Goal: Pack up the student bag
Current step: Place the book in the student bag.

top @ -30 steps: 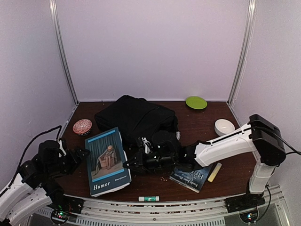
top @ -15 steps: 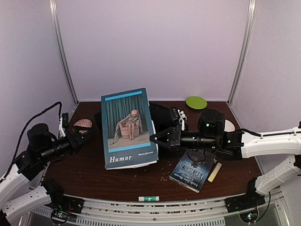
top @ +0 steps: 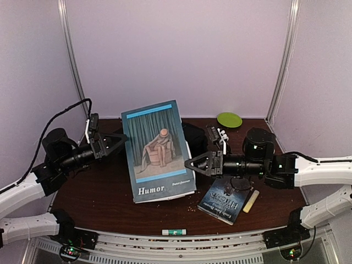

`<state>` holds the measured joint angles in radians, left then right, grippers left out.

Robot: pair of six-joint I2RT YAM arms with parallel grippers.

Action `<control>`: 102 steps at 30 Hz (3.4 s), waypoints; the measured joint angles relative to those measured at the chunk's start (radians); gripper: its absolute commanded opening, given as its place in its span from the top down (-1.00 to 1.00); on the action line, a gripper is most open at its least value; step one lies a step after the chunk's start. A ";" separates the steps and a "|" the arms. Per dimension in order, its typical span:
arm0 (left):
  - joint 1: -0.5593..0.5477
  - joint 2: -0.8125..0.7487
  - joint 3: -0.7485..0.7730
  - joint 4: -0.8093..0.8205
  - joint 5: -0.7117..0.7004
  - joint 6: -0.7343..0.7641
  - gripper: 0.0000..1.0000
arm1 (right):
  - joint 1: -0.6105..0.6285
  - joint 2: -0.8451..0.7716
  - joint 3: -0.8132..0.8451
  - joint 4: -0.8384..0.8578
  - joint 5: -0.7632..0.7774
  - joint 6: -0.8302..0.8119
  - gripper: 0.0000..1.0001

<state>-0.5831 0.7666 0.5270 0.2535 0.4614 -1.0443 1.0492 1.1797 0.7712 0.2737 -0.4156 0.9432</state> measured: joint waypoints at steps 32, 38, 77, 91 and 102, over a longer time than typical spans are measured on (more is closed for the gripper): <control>-0.043 0.339 0.117 0.599 0.241 -0.127 0.56 | -0.007 -0.089 0.043 -0.048 -0.093 -0.157 -0.39; -0.045 0.353 0.181 0.614 0.187 -0.146 0.54 | -0.006 -0.198 0.024 -0.043 0.045 -0.165 -0.48; -0.338 0.570 0.437 0.665 -0.521 -0.155 0.67 | 0.055 -0.068 -0.129 0.538 0.363 0.024 -0.46; -0.357 0.576 0.428 0.684 -0.541 -0.193 0.53 | 0.023 -0.043 -0.043 0.562 0.273 0.050 0.04; -0.357 0.587 0.416 0.697 -0.541 -0.195 -0.42 | 0.002 -0.057 -0.041 0.511 0.265 0.052 0.32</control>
<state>-0.9405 1.3537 0.9428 0.9508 -0.0799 -1.2388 1.0512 1.1229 0.7300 0.7845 -0.1509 0.9955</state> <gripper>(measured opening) 0.536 0.355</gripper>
